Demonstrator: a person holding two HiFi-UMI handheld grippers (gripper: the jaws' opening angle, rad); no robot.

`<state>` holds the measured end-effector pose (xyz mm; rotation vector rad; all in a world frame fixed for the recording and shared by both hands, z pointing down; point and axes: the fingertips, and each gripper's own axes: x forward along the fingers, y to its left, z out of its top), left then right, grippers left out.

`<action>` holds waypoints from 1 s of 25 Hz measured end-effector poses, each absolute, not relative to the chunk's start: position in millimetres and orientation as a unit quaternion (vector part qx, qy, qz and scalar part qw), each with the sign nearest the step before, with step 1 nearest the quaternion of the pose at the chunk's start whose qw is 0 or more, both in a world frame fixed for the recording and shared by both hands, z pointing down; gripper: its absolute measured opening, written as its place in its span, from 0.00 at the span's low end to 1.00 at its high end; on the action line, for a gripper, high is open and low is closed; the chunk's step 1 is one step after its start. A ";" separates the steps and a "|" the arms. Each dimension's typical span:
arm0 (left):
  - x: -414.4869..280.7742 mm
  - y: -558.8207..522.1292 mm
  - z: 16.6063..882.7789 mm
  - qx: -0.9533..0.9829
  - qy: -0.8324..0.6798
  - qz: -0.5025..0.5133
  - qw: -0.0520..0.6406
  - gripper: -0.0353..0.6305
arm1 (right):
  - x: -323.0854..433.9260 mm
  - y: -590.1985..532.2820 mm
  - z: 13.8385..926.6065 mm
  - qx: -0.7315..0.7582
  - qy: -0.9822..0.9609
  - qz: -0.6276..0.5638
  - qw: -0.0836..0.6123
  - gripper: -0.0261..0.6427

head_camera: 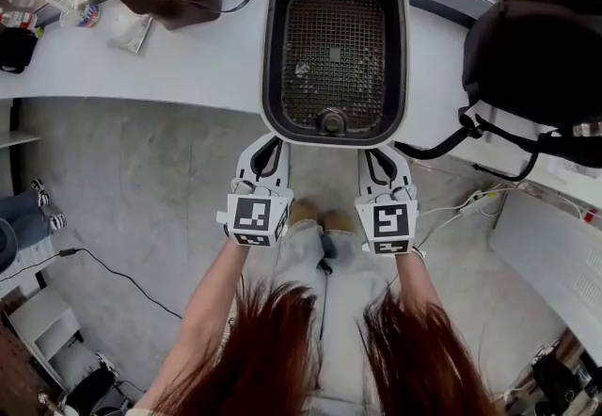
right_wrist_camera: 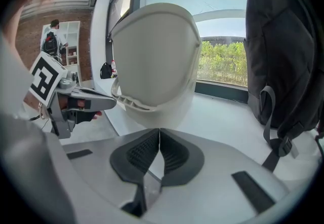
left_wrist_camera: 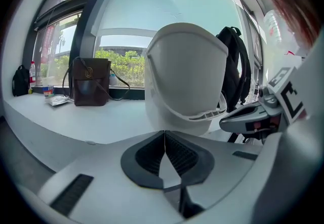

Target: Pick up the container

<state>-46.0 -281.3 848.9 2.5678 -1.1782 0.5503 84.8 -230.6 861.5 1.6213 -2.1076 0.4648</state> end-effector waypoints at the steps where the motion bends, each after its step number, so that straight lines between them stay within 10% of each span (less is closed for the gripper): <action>1: -44.3 -282.5 849.4 0.886 -0.404 0.187 0.130 0.08 | 84.9 -232.3 862.6 0.586 -0.762 0.167 0.218 0.08; 25: -33.0 -267.6 831.3 0.899 -0.375 0.188 0.124 0.08 | 81.8 -233.2 837.2 0.582 -0.770 0.163 0.204 0.08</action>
